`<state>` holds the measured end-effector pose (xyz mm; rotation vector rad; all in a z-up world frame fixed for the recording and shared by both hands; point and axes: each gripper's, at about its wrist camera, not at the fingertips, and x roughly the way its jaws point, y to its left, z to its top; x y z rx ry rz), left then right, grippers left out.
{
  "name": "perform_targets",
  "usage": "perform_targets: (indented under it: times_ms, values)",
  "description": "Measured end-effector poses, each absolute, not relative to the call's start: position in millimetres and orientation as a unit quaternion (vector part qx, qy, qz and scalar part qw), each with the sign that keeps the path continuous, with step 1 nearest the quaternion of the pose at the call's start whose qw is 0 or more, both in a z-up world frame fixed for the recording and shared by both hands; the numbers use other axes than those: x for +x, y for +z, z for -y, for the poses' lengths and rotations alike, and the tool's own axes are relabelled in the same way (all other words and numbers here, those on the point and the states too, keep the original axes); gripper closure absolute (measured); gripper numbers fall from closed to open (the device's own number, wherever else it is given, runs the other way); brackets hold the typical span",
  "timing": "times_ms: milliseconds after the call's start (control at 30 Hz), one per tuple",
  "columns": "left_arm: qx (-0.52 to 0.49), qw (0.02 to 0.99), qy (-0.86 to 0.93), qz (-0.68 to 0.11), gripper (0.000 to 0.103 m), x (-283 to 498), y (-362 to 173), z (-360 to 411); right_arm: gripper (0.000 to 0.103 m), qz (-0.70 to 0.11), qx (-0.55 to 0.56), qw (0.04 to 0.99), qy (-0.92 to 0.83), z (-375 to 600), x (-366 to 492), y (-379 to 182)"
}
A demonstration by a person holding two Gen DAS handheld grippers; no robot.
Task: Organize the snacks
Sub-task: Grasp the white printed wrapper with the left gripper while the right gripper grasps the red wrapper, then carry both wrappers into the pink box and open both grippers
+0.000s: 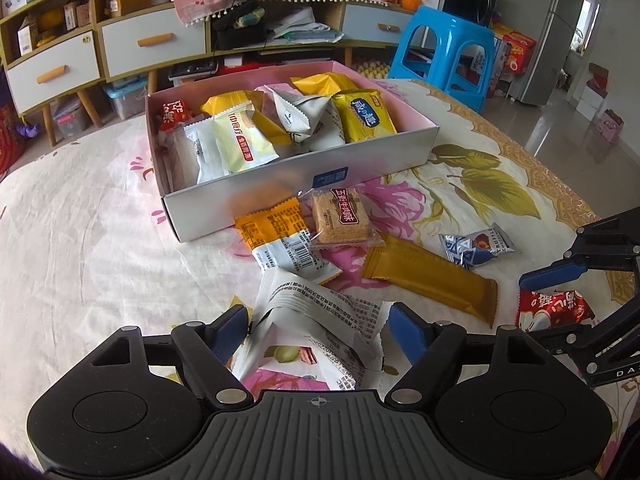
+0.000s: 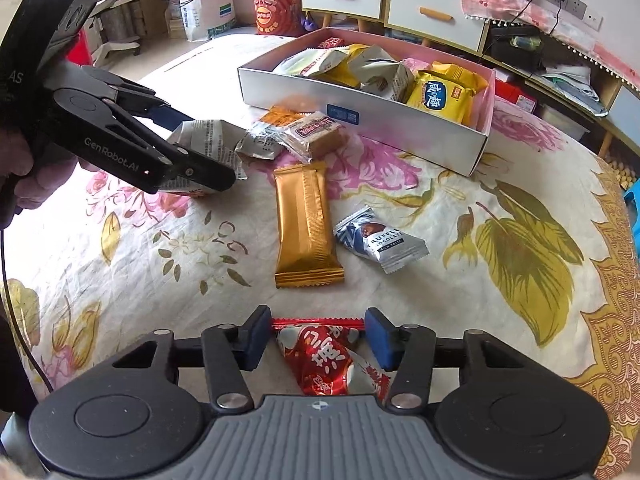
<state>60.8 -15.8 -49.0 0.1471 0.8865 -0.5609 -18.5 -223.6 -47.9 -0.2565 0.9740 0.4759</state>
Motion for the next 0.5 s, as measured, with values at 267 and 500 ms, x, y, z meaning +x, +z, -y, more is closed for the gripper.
perform_targets:
  times_ms: [267,500]
  values:
    - [0.073,0.862,-0.271,-0.421,0.038,59.2,-46.8,14.8,0.061,-0.459,-0.13,0.85,0.223,222.2,-20.2,-46.4]
    - [0.075,0.863,-0.264,-0.424,0.053,57.8,-42.3,13.6,0.061,-0.447,-0.131,0.857,0.221,219.9,-18.8,-36.1]
